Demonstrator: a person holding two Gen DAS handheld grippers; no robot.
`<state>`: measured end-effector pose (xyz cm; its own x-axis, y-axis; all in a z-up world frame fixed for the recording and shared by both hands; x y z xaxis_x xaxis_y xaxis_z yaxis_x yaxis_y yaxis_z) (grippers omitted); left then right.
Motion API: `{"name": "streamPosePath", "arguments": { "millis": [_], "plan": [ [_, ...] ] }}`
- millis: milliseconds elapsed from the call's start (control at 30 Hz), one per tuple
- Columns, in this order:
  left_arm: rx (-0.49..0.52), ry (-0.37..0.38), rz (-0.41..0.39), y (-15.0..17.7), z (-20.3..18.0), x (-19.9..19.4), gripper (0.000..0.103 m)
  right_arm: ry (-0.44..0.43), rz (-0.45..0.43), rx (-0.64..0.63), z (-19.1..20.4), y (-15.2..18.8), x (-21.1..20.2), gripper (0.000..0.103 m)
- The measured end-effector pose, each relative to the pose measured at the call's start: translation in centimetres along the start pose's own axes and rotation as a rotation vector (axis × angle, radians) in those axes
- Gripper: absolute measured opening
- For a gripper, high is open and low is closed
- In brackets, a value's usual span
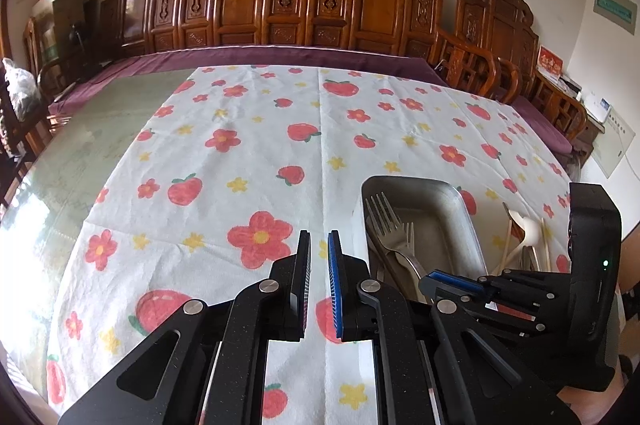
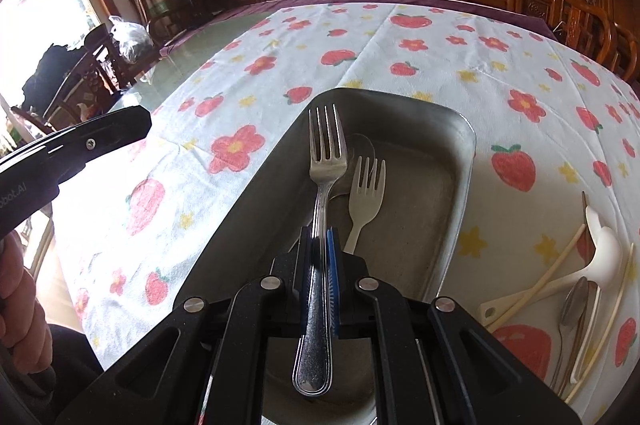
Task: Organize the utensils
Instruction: 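Carry the metal fork into the tray and open the right tool, then move the right tool back to the pile toward a metal spoon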
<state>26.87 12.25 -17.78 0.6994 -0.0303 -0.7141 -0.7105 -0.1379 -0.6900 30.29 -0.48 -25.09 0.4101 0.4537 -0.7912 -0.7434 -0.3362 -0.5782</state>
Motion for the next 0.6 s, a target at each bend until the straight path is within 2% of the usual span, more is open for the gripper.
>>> {"name": "streamPosePath", "arguments": {
  "millis": [267, 467, 600],
  "plan": [
    [0.008, 0.004, 0.002, 0.2, -0.5, 0.1, 0.008, -0.020, -0.041, -0.004, -0.4, -0.4, -1.3, 0.010],
    [0.025, 0.032, 0.004, 0.5, -2.0, 0.0, 0.008, -0.005, -0.129, -0.009, -2.8, -0.1, -6.5, 0.010],
    [0.055, 0.060, 0.007, 0.9, -3.9, 0.1, 0.011, 0.069, -0.163, -0.014, -6.2, 1.4, -10.3, 0.010]
  ]
}}
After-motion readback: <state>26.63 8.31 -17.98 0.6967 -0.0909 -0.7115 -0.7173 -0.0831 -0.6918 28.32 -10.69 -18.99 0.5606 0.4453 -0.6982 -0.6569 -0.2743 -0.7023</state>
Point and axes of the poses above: each gripper's, at about its wrist camera, not at the fingertips, and x roughly the way its jaws point, z to its left, y to its underside, the point moved 5 cm from there along x, roughly the way its jaws point, and after that the axes turned 3 degrees about -x, right-handed, at the moved point
